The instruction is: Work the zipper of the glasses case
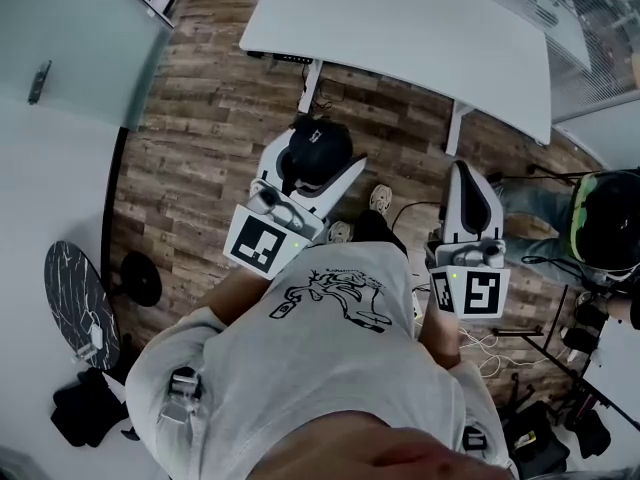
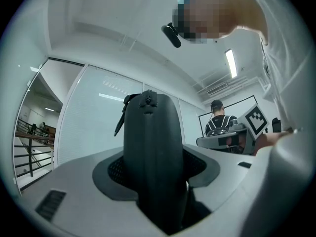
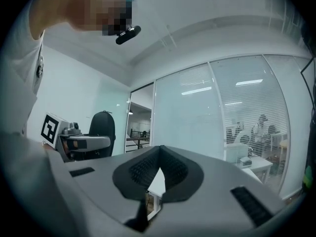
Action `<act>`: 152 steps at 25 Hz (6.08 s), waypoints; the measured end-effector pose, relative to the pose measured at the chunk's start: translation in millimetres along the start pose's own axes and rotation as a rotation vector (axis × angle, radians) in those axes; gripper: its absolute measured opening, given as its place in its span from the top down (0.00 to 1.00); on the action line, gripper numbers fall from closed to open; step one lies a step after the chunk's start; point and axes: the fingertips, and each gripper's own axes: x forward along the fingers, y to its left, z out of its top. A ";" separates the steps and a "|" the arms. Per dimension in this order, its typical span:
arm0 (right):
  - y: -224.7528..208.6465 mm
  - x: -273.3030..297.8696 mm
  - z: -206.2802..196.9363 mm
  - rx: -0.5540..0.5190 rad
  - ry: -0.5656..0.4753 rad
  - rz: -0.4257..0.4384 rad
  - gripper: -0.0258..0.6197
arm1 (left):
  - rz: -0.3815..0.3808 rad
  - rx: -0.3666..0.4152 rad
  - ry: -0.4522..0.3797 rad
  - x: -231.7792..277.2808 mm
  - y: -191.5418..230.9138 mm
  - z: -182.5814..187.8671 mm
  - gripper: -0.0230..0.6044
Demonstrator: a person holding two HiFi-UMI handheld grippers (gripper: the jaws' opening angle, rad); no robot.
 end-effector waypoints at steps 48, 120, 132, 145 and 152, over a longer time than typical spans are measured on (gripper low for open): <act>-312.1 233.5 -29.1 0.062 0.012 0.061 0.95 | 0.060 0.061 0.056 371.7 101.2 -52.1 0.56; -288.0 479.7 -6.5 0.189 0.004 0.411 0.84 | -0.147 0.299 0.063 518.9 251.9 -107.5 0.56; -273.2 477.3 -3.1 0.349 0.005 0.531 0.79 | -0.142 0.327 0.078 520.6 251.2 -110.7 0.56; -270.9 478.8 -8.6 0.416 0.013 0.572 0.84 | -0.120 0.384 0.115 526.1 250.1 -121.7 0.56; -269.4 477.5 -10.3 0.385 0.016 0.568 0.95 | -0.113 0.397 0.142 523.9 255.1 -129.1 0.56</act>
